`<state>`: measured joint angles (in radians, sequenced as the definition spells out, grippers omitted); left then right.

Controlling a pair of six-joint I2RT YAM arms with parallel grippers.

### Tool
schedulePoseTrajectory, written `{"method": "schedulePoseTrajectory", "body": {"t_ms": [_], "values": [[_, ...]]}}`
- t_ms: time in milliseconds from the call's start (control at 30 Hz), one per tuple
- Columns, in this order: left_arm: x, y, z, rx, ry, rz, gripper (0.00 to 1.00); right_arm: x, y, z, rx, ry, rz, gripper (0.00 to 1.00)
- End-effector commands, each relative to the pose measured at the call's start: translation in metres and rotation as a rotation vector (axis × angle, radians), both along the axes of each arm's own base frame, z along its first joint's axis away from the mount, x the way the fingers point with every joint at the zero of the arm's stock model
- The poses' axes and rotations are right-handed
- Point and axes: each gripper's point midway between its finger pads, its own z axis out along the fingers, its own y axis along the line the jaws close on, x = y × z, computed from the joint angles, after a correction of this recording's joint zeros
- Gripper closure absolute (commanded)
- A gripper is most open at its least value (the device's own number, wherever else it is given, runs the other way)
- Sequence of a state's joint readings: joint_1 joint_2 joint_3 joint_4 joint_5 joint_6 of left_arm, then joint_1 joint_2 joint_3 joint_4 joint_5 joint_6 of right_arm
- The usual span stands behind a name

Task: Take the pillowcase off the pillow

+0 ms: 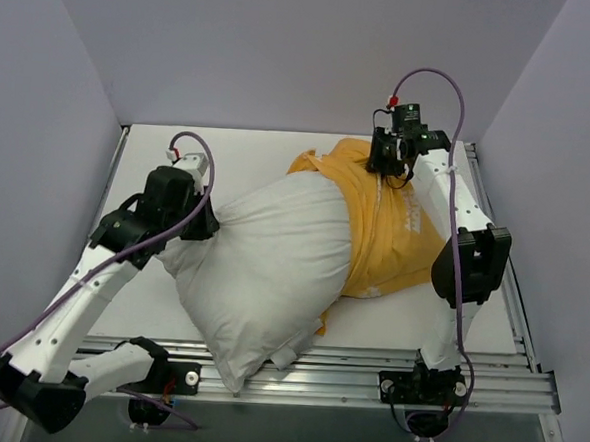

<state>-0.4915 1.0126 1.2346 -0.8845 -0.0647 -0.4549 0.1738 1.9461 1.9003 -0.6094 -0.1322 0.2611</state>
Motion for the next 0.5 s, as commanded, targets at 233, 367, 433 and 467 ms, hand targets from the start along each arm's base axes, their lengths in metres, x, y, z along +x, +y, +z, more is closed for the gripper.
{"method": "schedulePoseTrajectory", "body": {"t_ms": [233,367,433,467], "values": [[0.074,-0.056,0.069,0.180,-0.298,-0.143,0.08,-0.058,-0.007,0.065,-0.001,-0.253,-0.017,0.31],[0.027,-0.115,0.063,0.266,-0.386,-0.392,0.03,-0.109,-0.008,0.067,0.035,-0.265,0.011,0.20],[-0.007,-0.148,0.039,0.312,-0.404,-0.540,0.03,-0.134,-0.008,0.057,0.053,-0.249,0.022,0.16],[-0.016,-0.157,0.031,0.334,-0.416,-0.586,0.03,-0.142,-0.007,0.055,0.064,-0.245,0.029,0.15]]}}
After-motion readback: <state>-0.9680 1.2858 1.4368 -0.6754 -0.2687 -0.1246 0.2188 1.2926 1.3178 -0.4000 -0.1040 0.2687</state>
